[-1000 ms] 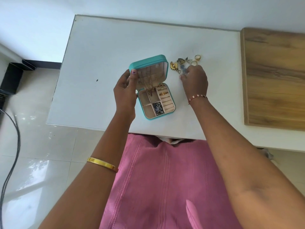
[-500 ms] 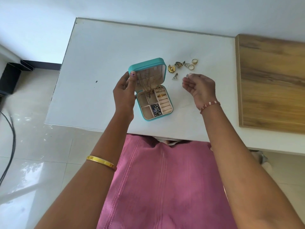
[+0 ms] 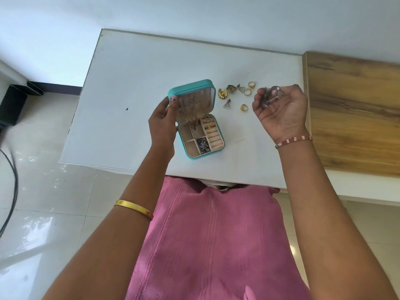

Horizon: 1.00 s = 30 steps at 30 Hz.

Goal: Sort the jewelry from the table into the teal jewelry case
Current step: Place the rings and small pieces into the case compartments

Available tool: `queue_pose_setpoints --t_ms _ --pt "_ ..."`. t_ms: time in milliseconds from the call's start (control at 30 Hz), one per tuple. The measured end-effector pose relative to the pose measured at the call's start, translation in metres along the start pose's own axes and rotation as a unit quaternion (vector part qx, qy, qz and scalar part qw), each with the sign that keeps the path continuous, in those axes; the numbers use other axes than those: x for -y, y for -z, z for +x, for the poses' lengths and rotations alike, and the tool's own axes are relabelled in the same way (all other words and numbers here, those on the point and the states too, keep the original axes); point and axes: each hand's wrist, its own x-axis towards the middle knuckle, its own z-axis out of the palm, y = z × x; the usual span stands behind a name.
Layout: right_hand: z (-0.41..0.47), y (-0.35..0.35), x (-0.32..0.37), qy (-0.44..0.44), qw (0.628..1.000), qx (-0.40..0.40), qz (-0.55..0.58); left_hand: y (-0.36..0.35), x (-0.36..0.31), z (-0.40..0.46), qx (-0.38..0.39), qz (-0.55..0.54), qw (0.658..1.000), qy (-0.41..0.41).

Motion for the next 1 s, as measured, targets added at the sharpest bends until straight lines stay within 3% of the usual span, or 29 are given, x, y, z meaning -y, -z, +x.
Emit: queue_pose_setpoints --t_ms 300,400,467,567,667,800,1000 --pt "-0.006 0.0 -0.012 -0.001 0.997 0.037 -0.074 0.001 0.002 0.001 0.003 -0.004 1.0 -0.003" --pt "-0.012 -0.004 -0.025 -0.008 0.978 -0.015 -0.21 0.002 0.002 0.001 0.003 -0.003 1.0 -0.003" --pt "-0.018 -0.005 -0.038 0.011 0.92 -0.016 -0.391 0.002 0.002 0.001 0.004 -0.005 1.0 -0.004" --pt "-0.025 0.0 -0.062 0.07 0.797 0.047 -0.598 0.002 0.001 -0.001 0.006 -0.005 1.0 -0.002" --pt "-0.029 0.002 -0.082 0.121 0.678 0.081 -0.72 0.003 0.001 -0.003 0.012 -0.002 1.0 0.002" --pt "-0.036 -0.001 -0.093 0.134 0.552 0.093 -0.818 0.005 0.001 -0.003 0.016 0.0 1.0 0.002" --pt "-0.032 -0.006 -0.099 0.185 0.454 0.126 -0.863 0.005 0.002 -0.003 0.015 -0.003 1.0 0.007"
